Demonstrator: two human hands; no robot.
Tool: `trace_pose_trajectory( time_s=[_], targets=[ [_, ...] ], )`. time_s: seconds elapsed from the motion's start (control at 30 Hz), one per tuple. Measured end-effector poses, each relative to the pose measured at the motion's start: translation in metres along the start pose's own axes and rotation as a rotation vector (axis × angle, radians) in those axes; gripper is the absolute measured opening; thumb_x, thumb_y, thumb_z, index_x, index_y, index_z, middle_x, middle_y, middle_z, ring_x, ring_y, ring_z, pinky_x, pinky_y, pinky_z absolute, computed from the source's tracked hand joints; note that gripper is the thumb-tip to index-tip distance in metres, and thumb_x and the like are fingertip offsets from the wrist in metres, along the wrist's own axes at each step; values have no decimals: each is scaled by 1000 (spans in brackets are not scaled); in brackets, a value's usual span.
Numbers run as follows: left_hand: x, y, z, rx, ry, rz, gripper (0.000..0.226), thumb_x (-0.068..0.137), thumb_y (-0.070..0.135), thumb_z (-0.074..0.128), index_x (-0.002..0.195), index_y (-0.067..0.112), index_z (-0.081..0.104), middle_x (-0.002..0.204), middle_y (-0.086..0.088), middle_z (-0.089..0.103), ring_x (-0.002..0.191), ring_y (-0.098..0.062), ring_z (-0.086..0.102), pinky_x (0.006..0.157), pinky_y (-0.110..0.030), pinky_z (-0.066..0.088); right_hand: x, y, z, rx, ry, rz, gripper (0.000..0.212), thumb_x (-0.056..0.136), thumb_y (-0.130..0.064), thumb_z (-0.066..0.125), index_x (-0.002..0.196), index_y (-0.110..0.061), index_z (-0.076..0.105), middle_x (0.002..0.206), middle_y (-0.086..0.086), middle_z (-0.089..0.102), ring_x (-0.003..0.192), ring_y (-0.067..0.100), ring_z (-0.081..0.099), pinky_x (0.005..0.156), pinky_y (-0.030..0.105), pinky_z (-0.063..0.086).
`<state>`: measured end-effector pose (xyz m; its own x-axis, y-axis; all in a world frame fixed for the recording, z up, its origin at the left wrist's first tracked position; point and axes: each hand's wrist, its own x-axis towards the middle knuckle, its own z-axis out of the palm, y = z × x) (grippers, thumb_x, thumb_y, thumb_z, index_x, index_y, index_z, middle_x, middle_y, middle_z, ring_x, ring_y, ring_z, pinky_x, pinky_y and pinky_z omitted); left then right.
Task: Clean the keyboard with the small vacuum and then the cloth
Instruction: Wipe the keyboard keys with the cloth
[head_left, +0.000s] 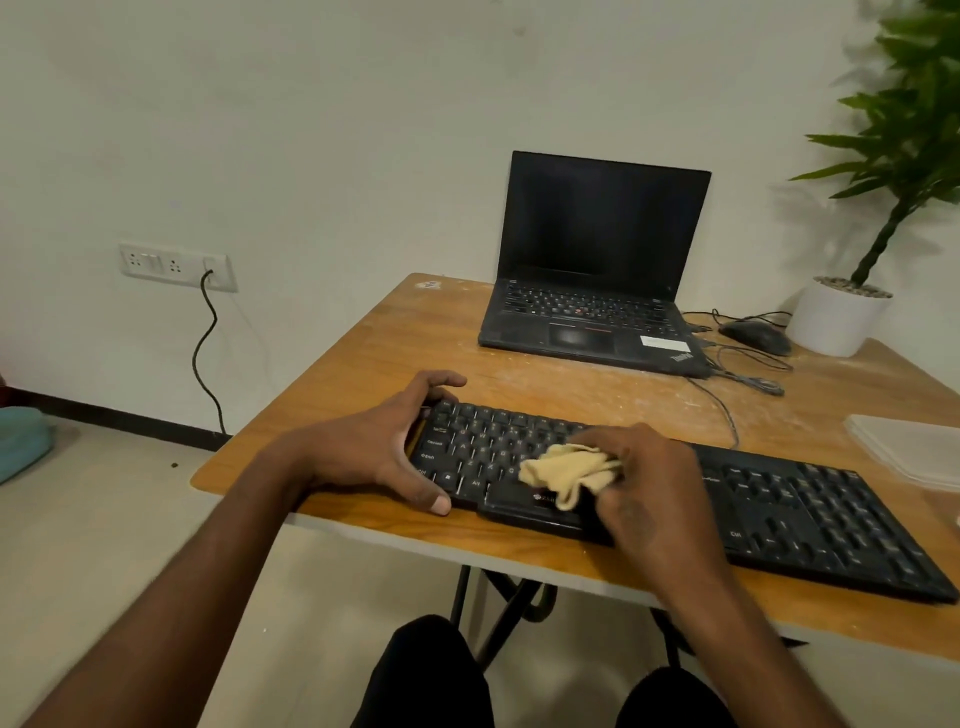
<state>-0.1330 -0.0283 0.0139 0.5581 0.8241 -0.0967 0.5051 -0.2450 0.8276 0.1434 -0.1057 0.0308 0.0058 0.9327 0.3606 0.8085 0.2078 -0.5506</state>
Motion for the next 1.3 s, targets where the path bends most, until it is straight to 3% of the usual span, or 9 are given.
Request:
trace_pose_trajectory(
  time_s=[0.07,0.17,0.37,0.5,0.6,0.83,1.0,1.13,1.3],
  targets=[
    [1,0,0,-1,6,6,119,71,14,95,151,53,16,146,19,34,129,0,47,90,-5,50,-1,9,-11,-14,45,44,53,82,15,63,118,-23,72,100,-6,66,70,-7,45,54,9,43],
    [1,2,1,7,10,11,119,72,12,94,152,51,16,144,20,35,127,1,47,88,-3,49,-1,-7,-4,-1,28,9,49,84,13,64,117,-21,73,85,-21,59,65,-9,48,55,7,44],
    [-1,4,1,18,-9,14,117,73,15,95,151,51,16,145,16,38,127,-4,52,92,-12,53,18,-41,34,40,-54,-165,49,79,10,65,109,-26,77,98,-4,75,85,10,64,72,29,57],
    [-1,2,1,-2,-4,22,116,72,13,94,150,51,17,144,17,38,125,-2,52,90,-11,53,26,-13,17,-6,-57,-107,42,85,7,67,109,-25,77,97,-7,76,76,-3,59,59,12,46],
    [0,0,1,13,6,26,118,70,17,95,150,52,16,145,19,36,128,0,49,92,-7,50,26,14,-3,-23,23,7,46,84,13,63,110,-22,77,98,-4,75,70,-10,51,53,9,44],
    [-1,2,2,13,4,27,118,72,13,95,151,52,16,144,18,38,119,9,55,90,-11,53,31,-14,24,42,6,-69,41,85,7,66,107,-25,77,90,-9,76,70,-3,60,58,19,52],
    [-1,2,2,32,5,23,117,71,19,95,149,54,16,145,19,37,126,-3,53,91,-13,54,41,-31,40,59,-44,-171,39,81,5,69,103,-26,79,87,-7,77,76,5,66,65,31,58],
    [-1,0,1,15,-1,31,117,69,19,96,148,56,17,145,18,38,127,-4,52,92,-13,54,47,-8,18,9,-44,-88,34,85,2,70,107,-22,78,90,-5,76,71,-1,61,60,21,52],
    [1,-3,0,13,5,32,118,68,20,96,147,56,17,145,20,37,128,0,49,93,-9,51,54,15,3,-63,77,34,42,82,9,66,106,-24,78,88,-2,77,70,6,63,61,31,57]
  ],
)
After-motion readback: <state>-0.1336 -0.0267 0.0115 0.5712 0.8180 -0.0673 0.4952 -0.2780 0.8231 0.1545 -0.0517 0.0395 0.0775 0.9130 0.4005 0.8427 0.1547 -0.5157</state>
